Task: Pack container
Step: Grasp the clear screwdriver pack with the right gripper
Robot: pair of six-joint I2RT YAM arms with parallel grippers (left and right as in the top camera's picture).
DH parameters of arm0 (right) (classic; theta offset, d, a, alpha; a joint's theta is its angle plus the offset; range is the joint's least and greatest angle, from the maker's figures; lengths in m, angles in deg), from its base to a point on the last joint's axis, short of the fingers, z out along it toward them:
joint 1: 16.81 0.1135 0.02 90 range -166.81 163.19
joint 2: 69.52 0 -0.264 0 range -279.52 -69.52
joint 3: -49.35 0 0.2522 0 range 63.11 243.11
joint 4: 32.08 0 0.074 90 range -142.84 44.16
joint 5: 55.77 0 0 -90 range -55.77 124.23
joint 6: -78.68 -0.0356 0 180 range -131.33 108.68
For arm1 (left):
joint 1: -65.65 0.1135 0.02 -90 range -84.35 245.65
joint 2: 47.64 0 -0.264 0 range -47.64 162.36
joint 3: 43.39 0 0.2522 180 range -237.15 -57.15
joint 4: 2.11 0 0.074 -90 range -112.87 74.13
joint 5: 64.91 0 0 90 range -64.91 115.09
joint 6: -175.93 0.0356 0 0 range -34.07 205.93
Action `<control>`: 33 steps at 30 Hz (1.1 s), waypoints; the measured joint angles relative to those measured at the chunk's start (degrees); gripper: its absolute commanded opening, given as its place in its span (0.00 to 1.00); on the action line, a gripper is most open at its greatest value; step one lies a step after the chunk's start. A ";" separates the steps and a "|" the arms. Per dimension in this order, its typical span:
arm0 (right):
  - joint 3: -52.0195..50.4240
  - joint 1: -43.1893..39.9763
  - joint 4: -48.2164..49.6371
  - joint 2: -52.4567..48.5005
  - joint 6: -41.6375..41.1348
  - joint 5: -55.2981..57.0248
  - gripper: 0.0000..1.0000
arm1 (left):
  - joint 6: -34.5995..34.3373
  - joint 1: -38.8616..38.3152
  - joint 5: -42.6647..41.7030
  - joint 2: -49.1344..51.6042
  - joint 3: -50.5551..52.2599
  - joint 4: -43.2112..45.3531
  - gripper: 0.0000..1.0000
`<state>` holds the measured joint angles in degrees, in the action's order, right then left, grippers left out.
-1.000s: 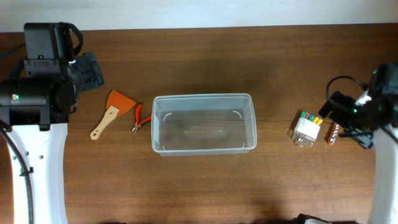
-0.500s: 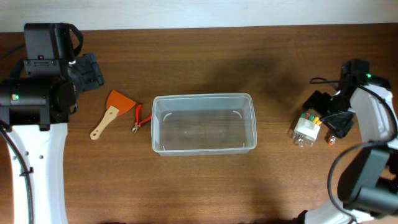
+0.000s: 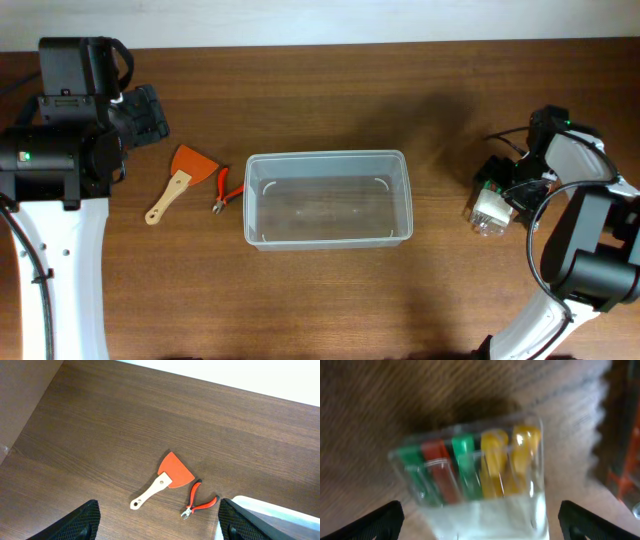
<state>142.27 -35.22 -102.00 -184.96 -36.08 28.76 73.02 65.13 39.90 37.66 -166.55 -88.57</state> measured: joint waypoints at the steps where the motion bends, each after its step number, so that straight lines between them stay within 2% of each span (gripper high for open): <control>1: 0.00 0.02 0.42 -0.26 0.13 0.00 0.99 | 0.00 0.00 0.00 0.00 0.00 -0.02 0.78; 16: 0.02 0.02 1.11 -1.86 2.36 0.22 1.00 | 0.00 0.00 0.00 0.00 0.00 0.02 0.79; 20: 0.00 0.00 0.85 -1.90 2.93 0.66 0.85 | 0.00 0.00 0.00 0.00 0.00 0.02 0.79; 28: 0.00 -0.04 0.50 -2.01 2.99 1.33 0.78 | 0.00 0.00 0.00 0.00 0.00 -0.02 0.79; 33: 0.04 -0.04 0.04 -2.01 3.28 1.38 0.66 | 0.00 0.00 0.00 0.00 0.00 -0.33 0.79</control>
<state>142.31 -35.27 -101.96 -186.97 -32.80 30.13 73.02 65.13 39.90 37.66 -166.55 -88.90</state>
